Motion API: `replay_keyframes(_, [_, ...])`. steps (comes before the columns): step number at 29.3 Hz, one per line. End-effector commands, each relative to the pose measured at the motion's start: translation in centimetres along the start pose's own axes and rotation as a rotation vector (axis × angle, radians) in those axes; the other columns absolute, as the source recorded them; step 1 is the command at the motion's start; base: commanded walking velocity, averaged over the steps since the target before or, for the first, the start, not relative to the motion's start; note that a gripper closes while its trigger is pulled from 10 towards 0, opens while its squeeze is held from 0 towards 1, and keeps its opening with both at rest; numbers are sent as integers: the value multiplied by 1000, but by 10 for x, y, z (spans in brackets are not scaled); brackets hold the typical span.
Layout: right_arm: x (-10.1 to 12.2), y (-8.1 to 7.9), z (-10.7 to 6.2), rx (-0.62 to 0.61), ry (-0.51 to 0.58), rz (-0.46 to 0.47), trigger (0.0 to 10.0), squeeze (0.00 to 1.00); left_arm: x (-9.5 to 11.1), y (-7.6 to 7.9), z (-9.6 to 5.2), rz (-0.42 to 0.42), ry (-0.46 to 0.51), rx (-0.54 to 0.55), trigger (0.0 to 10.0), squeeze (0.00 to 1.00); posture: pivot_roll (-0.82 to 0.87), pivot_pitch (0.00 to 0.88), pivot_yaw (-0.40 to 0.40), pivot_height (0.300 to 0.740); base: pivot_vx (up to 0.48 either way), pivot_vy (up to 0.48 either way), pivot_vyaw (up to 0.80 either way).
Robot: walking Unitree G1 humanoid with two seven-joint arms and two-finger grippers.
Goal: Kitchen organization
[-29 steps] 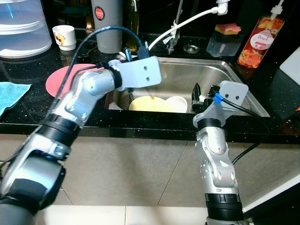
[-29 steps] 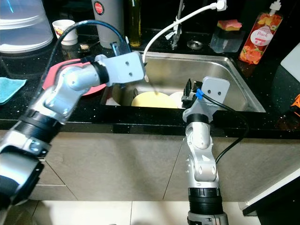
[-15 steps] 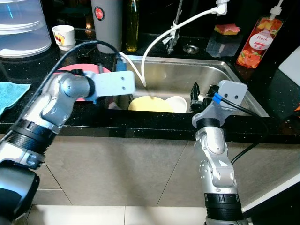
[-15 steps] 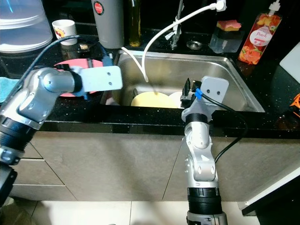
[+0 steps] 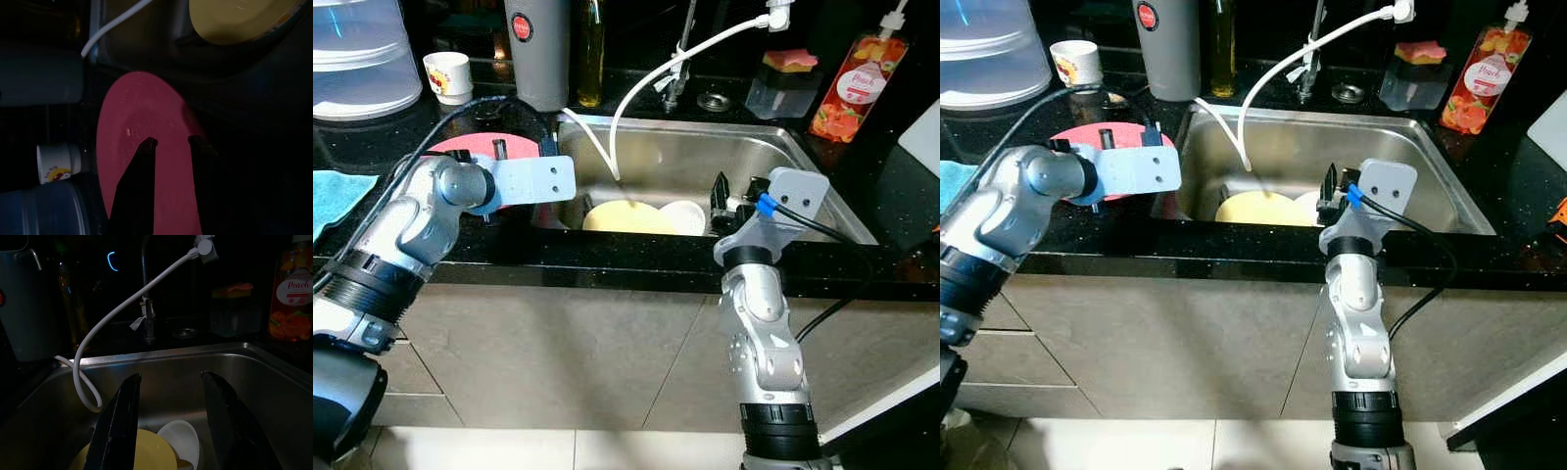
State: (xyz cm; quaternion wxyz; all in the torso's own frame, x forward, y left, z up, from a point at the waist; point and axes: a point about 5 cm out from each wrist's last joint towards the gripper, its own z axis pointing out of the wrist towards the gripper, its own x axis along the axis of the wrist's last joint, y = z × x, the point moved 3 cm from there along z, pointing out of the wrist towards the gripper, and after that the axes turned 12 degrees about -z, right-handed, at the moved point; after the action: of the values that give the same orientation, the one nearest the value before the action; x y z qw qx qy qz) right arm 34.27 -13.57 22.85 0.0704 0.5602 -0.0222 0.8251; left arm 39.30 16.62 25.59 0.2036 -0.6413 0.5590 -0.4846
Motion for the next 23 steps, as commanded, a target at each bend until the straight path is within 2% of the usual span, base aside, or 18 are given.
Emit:
replay_keyframes(1, [-3,-1,0,6,-12,3,10000,0,-4,2,-3,16,-26,-16,10000,0,266,17,-44,740,0,0,0])
replay_keyframes(11, [-4,-1,-1,4,-17,4,10000,0,-4,7,-2,-2,-34,-40,10000,0,269,25,-41,740,0,0,0])
replay_keyframes(13, [-4,-1,-1,2,-19,4,10000,0,-8,8,-2,-67,-63,-45,10000,0,270,27,-40,740,0,0,0])
replay_keyframes(15, [-4,-1,-1,2,-20,5,10000,0,-10,9,-1,-97,-88,-50,10000,0,270,28,-39,740,0,0,0])
replay_keyframes(23, [-5,-1,-2,0,-21,6,10000,0,-9,15,-2,-113,-98,-79,10000,0,270,30,-38,740,0,0,0])
